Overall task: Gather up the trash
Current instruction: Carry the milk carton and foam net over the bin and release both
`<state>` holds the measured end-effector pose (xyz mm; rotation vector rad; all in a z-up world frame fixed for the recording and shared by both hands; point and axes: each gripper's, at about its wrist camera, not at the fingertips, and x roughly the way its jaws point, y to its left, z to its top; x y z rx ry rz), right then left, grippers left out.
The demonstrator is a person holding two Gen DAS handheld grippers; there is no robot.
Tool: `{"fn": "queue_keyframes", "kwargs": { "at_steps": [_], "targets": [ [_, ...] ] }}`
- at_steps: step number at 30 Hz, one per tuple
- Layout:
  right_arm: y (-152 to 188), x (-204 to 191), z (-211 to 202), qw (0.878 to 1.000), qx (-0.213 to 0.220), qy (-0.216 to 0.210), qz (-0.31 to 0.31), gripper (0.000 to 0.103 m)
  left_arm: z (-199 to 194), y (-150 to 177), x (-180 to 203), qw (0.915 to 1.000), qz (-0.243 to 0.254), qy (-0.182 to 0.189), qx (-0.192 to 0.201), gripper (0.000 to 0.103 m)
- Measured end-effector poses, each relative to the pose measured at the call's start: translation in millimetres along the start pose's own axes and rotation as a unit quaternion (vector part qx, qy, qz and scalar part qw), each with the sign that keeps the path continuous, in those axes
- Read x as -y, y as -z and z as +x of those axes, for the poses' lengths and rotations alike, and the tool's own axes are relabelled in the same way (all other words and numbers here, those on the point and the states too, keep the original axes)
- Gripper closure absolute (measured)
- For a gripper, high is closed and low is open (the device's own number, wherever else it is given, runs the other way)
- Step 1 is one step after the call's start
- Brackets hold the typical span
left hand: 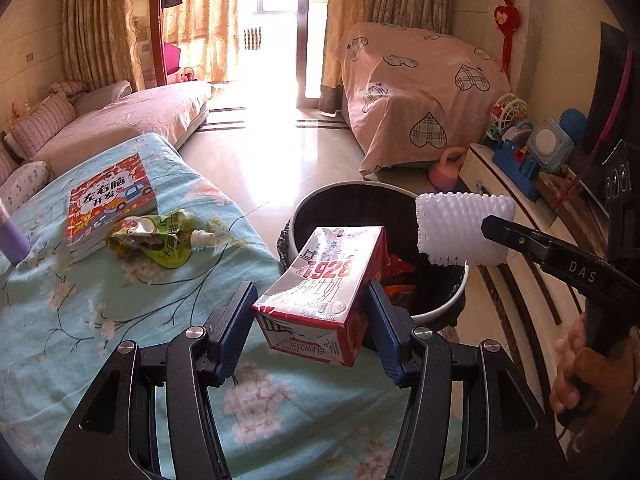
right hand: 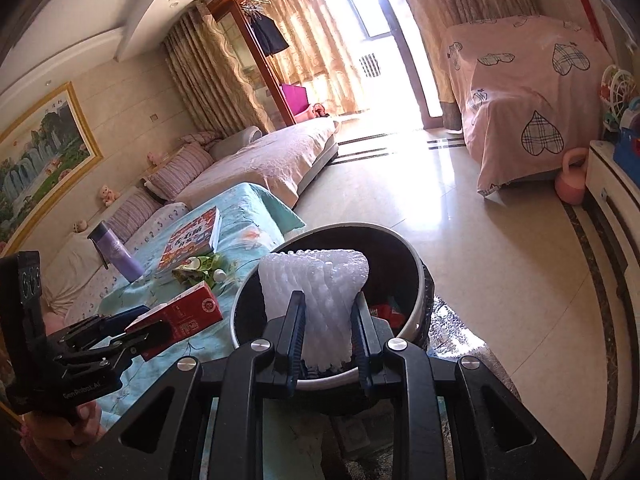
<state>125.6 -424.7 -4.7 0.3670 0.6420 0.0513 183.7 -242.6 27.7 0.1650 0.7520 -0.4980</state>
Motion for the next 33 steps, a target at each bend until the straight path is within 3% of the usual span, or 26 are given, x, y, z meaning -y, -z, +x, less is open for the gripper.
{"fn": "queue_keyframes", "kwargs": {
  "at_steps": [14,33],
  "targets": [
    [-11,9,17,1.0,-0.015,0.017,-0.006,0.079,32,-21,18,0.9995,0.017,-0.001,-0.025,0.048],
    [-14,4,58,0.995,-0.078,0.037,-0.042,0.076,63,-25,25,0.9976,0.031,-0.008,-0.061,0.048]
  ]
}}
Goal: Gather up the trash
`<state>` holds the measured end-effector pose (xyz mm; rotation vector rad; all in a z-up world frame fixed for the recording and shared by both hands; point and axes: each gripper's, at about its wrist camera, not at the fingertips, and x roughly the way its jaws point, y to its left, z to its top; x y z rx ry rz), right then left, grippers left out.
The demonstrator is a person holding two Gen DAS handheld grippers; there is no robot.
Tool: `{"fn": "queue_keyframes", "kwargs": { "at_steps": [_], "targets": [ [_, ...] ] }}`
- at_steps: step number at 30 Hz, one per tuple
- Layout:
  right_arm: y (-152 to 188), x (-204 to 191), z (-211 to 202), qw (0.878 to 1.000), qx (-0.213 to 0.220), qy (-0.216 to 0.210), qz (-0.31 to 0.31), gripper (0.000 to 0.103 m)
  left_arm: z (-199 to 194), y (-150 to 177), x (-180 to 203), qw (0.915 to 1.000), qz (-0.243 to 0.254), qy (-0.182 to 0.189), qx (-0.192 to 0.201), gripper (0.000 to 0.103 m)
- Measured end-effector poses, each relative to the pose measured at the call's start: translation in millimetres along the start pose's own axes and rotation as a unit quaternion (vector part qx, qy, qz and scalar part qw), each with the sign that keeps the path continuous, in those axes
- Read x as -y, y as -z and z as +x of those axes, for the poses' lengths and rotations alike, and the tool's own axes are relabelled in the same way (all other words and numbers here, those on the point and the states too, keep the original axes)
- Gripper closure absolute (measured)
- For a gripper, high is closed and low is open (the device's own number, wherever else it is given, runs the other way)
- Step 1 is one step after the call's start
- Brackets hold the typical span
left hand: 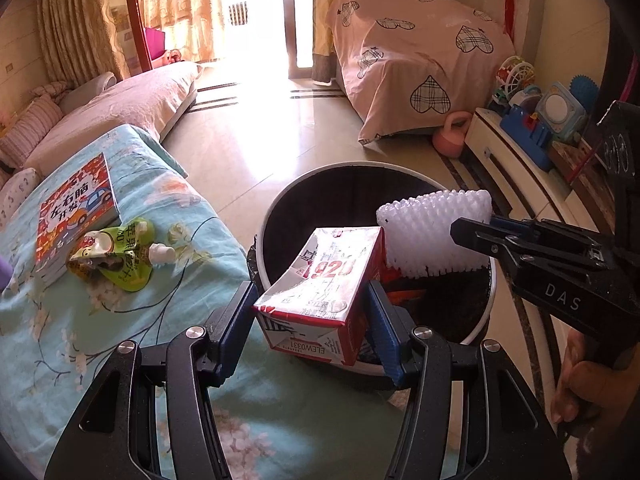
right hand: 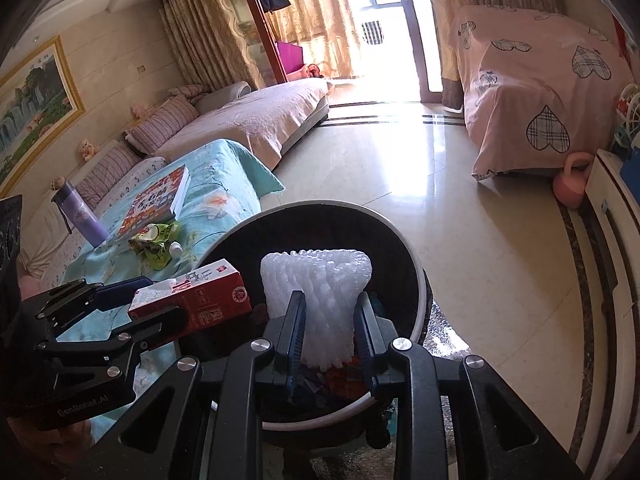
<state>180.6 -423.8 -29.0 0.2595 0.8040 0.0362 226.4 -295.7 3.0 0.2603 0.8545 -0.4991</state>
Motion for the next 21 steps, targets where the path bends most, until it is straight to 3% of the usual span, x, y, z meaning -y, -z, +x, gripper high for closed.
{"fn": "queue_keyframes", "kwargs": {
  "at_steps": [4,6,8,13,18,21],
  "targets": [
    [-2,5,-1,1.0,-0.001,-0.002,0.009,0.065,1,-2,0,0.9999,0.0,0.008,-0.008,0.047],
    [-3,10,-3,1.0,0.002,-0.008,0.021,0.053,-2,-1,-2,0.9999,-0.006,0.01,-0.007,0.044],
    [-3,12,-6,1.0,0.006,-0.011,0.029,0.053,-6,1,-4,0.9998,-0.013,0.012,-0.002,0.037],
    [-1,11,-18,0.999,0.017,-0.022,0.041,0.045,-25,14,-19,0.9989,-0.042,0.015,0.015,0.036],
    [7,1,-40,0.997,0.041,-0.042,0.051,0.019,-50,38,-38,0.9961,-0.079,0.016,0.036,0.033],
    [17,-8,-54,0.995,0.059,-0.055,0.061,0.01,-67,60,-51,0.9932,-0.107,0.009,0.044,0.028]
  ]
}}
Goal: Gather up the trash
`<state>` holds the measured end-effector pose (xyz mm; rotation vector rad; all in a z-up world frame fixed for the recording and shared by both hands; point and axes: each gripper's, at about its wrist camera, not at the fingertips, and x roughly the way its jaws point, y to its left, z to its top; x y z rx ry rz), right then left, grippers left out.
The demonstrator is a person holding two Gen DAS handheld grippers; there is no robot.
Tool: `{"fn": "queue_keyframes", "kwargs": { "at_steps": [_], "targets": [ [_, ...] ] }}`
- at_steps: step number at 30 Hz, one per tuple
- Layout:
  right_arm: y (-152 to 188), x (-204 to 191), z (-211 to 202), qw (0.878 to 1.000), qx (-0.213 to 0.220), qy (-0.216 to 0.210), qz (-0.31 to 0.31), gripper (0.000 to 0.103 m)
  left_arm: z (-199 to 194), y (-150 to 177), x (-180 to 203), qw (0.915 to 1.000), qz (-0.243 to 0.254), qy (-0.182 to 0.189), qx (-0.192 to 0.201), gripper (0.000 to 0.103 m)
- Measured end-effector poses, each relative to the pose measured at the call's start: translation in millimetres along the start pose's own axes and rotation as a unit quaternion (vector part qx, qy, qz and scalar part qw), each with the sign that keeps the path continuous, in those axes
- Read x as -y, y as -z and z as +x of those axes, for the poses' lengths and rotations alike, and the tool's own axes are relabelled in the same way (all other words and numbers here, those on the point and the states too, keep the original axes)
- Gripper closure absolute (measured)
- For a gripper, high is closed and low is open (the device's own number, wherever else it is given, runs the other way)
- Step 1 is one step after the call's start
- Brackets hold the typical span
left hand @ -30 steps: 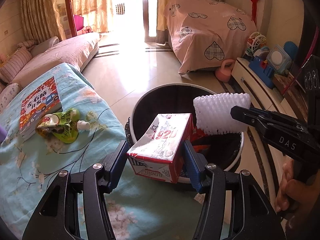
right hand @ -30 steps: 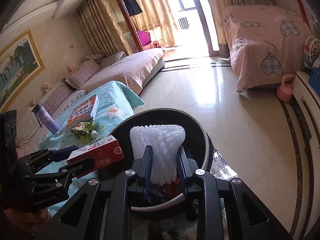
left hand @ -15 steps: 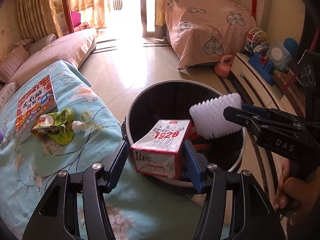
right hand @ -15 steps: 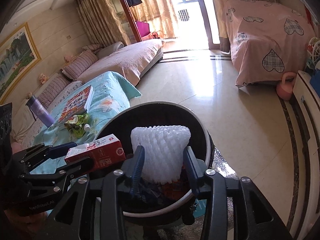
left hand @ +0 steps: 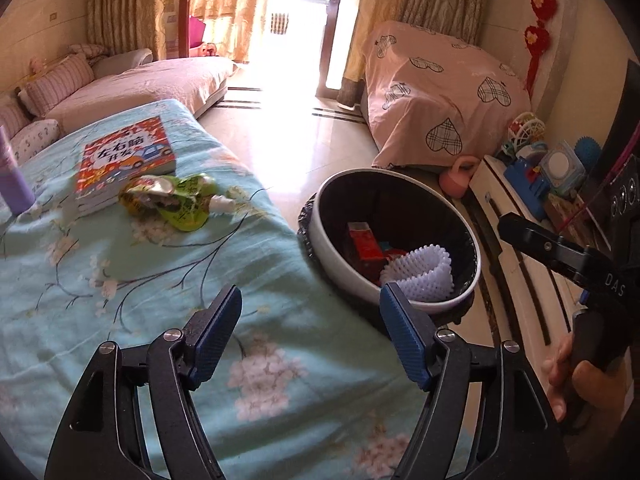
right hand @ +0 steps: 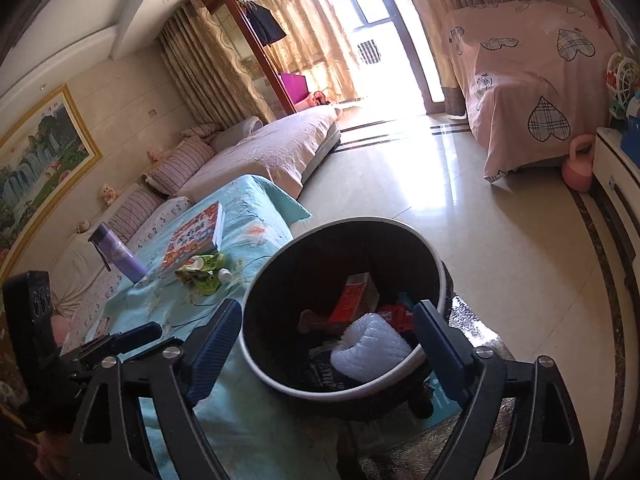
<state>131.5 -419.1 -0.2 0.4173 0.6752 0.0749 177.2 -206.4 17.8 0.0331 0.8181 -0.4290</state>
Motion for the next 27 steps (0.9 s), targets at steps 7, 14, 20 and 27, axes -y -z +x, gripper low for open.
{"fn": "queue_keyframes", "kwargs": {
  "at_steps": [7,14,20,27],
  "targets": [
    [44,-34,-23,0.999,0.016,-0.034,0.008,0.004,-46,48,-33,0.998,-0.055,-0.01,0.029,0.021],
    [81,-65,-42,0.998,0.022,-0.05,-0.005,0.002,-87,90,-53,0.9939,-0.088,-0.032,0.058,0.021],
    [80,-98,-75,0.995,0.062,-0.047,-0.057,0.002,-136,105,-48,0.9882,-0.074,-0.053,0.123,0.018],
    [100,-130,-112,0.98,0.153,-0.02,-0.128,0.0,-172,142,-46,0.9674,-0.055,-0.132,0.209,0.0]
  ]
}}
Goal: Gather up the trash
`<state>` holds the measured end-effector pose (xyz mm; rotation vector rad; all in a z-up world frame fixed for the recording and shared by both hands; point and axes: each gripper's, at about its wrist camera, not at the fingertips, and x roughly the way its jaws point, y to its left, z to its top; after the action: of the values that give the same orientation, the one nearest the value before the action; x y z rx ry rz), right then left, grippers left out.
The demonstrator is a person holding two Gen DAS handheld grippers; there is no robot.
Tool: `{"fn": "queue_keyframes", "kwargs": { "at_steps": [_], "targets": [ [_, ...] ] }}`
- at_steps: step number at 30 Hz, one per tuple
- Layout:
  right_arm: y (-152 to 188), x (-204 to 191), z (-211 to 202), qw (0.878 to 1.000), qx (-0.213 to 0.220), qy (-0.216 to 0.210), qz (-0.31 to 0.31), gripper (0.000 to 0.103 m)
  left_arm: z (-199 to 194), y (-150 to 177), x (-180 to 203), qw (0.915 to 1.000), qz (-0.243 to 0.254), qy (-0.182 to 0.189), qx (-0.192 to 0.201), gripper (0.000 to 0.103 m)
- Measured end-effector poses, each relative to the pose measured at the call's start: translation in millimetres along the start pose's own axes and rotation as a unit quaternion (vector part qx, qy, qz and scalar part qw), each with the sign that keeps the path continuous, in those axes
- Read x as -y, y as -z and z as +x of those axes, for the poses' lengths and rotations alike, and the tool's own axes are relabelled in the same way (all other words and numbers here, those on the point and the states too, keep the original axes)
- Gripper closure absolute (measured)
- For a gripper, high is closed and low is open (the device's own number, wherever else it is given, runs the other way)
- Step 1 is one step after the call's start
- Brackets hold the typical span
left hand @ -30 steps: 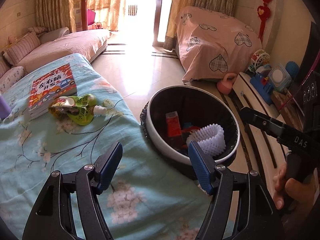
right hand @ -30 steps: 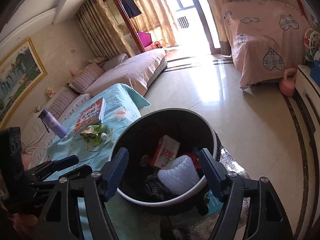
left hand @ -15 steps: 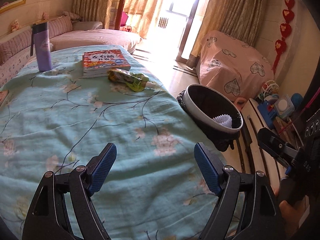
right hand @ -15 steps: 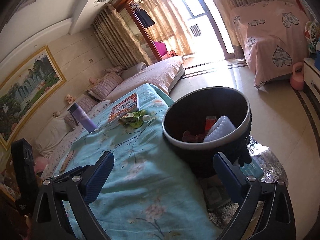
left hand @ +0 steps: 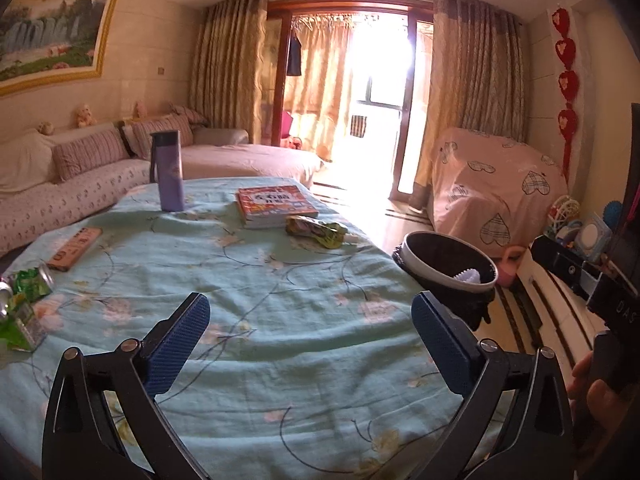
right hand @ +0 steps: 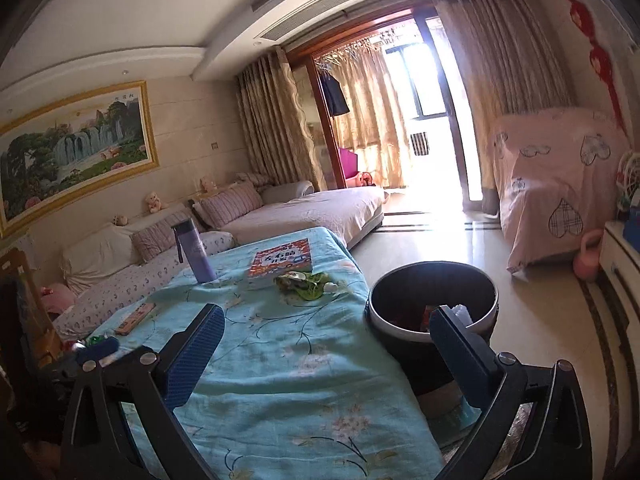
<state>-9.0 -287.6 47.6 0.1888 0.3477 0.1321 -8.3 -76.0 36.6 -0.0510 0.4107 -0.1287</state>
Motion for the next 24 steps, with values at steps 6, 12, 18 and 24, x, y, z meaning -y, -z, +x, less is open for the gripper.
{"fn": "queue_keyframes", "kwargs": {
  "at_steps": [6,12,18,24],
  "targets": [
    [35,-6,17,0.999,-0.02,0.016,-0.025,0.0,-7,22,-9,0.9991,0.012,-0.034,0.021,0.0],
    [51,-10,20,0.999,-0.021,0.018,-0.03,0.0,-6,38,-9,0.9968,0.034,-0.07,0.019,0.0],
    [55,-12,14,0.999,-0.018,0.009,-0.032,0.0,-10,43,-9,0.9959,0.036,-0.081,0.017,0.0],
    [58,-18,11,0.999,-0.015,0.005,-0.039,0.0,-14,44,-9,0.995,0.035,-0.091,0.021,0.0]
  ]
}}
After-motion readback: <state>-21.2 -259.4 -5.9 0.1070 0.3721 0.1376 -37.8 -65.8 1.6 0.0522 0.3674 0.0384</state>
